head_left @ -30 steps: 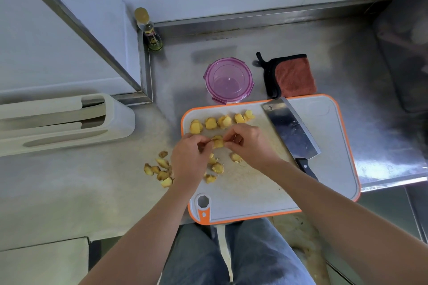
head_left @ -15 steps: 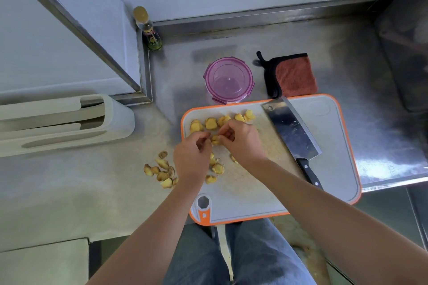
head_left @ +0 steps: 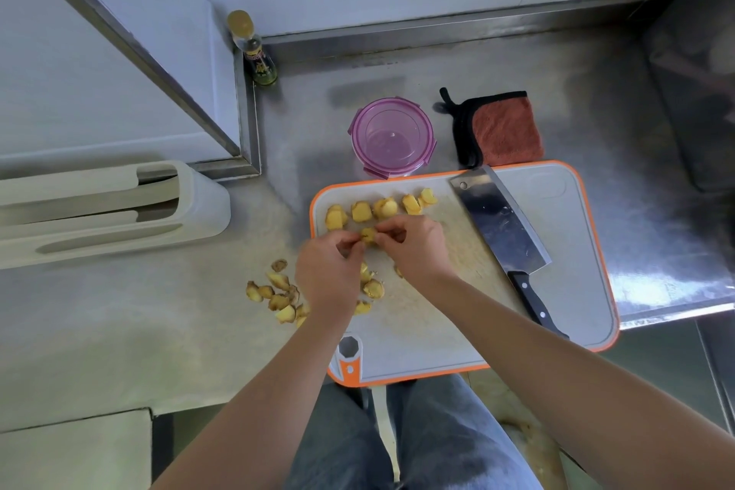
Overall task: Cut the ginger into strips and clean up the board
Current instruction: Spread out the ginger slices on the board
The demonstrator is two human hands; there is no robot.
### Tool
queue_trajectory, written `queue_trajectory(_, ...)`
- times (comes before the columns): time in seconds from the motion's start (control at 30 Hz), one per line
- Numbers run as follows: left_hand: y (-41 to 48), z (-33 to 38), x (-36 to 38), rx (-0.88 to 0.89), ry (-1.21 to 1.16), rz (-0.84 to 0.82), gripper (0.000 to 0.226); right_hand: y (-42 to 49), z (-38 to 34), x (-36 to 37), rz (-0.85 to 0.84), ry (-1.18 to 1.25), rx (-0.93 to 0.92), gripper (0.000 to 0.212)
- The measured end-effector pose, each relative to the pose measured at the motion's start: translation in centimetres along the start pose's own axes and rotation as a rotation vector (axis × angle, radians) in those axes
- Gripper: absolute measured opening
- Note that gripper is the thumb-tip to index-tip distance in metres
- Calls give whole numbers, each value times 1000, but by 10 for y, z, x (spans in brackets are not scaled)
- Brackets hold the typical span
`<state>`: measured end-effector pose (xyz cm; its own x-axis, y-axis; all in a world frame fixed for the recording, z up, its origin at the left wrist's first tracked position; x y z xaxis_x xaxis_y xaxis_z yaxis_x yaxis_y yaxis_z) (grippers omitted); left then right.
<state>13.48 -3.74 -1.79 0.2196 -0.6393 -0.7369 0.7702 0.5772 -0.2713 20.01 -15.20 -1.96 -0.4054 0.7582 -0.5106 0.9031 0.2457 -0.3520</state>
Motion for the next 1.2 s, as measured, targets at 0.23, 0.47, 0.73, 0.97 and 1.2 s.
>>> queue_trajectory(0.23, -1, -7, -8, 49, -16, 41, 10, 1, -2, -4, 41, 60, 10, 11)
queue_trajectory(0.47, -19, -34, -19, 166, 85, -23, 16, -28, 5, -11, -233, -228, -271, 7)
queue_trajectory(0.73, -24, -26, -15, 269, 216, -76, 32, -46, 15, 2, -267, -486, -323, 17)
queue_trajectory(0.97, -18, -28, -17, 279, 190, -61, 22, -49, 21, -1, -291, -393, -338, 10)
queue_trajectory(1.2, -21, -31, -16, 394, 174, -118, 23, -25, 12, -27, -191, -73, -43, 8)
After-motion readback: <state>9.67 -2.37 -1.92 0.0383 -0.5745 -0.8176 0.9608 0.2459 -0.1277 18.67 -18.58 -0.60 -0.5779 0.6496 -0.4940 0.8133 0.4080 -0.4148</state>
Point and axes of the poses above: each hand's wrist, its own y-axis towards the middle knuckle, its own x-axis out of the palm, z = x × y, the point moved 1 cm from there along y, towards the middle knuckle, and after that the axes turned 4 degrees about y, right-handed, at the moved point
